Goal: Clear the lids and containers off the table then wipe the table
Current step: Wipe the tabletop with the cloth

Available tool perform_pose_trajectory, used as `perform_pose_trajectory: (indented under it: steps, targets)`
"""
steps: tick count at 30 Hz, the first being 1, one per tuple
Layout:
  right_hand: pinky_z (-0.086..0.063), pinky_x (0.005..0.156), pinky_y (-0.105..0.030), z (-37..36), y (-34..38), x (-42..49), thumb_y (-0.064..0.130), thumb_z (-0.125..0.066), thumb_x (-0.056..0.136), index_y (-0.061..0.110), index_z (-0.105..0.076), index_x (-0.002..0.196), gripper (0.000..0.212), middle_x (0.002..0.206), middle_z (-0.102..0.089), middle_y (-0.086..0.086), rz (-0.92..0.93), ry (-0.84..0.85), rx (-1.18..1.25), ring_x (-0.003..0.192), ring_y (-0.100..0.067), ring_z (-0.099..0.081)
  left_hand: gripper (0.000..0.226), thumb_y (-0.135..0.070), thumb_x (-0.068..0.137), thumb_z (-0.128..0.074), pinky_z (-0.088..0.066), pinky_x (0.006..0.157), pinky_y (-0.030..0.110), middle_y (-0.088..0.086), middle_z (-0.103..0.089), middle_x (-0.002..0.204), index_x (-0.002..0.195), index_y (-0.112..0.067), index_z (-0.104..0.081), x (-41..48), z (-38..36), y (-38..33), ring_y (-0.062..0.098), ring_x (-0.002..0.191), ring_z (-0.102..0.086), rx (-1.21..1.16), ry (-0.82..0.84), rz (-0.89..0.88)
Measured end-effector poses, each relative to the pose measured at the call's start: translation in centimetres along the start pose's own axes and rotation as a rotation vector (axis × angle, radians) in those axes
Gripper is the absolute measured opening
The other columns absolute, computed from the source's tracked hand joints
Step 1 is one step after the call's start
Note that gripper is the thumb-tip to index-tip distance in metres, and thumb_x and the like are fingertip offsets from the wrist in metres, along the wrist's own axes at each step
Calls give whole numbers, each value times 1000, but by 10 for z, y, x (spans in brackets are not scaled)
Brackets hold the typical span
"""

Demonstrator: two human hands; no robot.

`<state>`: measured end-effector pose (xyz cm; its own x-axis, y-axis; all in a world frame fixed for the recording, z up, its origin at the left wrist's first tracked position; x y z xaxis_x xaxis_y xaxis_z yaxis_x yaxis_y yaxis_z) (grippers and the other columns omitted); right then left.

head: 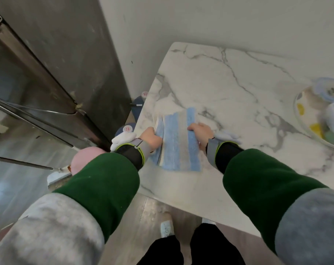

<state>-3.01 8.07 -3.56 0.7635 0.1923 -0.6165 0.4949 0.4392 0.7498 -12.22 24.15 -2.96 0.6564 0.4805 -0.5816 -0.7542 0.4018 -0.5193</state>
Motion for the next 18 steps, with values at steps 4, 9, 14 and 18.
perform_pose_trajectory:
  steps: [4,9,14,18]
  targets:
    - [-44,80,-43,32,38,1,19,-52,87,14,-55,102,16,102,-51,-15,114,-74,-14,96,-34,-56,33,-11,91,-48,-46,70,36,25,-56,115,122,1,-46,8,1,-35,32,92,-57,-62,32,-30]
    - [-32,61,-29,59,71,24,19,-50,90,6,-50,100,17,90,-45,-12,185,-100,-68,69,-22,-44,33,-29,93,-52,-39,83,29,16,-57,124,116,-5,-51,26,10,-80,31,114,-56,-62,-25,-84]
    - [-38,93,-36,76,70,52,22,-52,93,6,-18,148,66,144,-37,-17,108,-106,-196,126,-34,-43,36,-15,93,-50,-46,95,34,14,-60,126,128,-6,-51,39,11,-122,30,115,-58,-221,23,-96]
    - [-36,107,-33,62,69,65,54,-49,90,12,-29,146,72,149,-38,-10,68,120,-119,130,-27,-44,39,-9,95,-49,-43,102,38,17,-57,129,133,-2,-46,46,12,-162,31,119,-55,-328,51,-143]
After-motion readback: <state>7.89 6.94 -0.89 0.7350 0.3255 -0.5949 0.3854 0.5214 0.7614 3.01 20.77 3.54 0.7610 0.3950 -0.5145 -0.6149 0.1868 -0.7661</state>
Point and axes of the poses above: each hand's wrist, its own x-axis towards the middle knuckle, its own z-axis out of the back of the hand, y = z × x, the point moved 8 cm from there along x, towards the middle knuckle
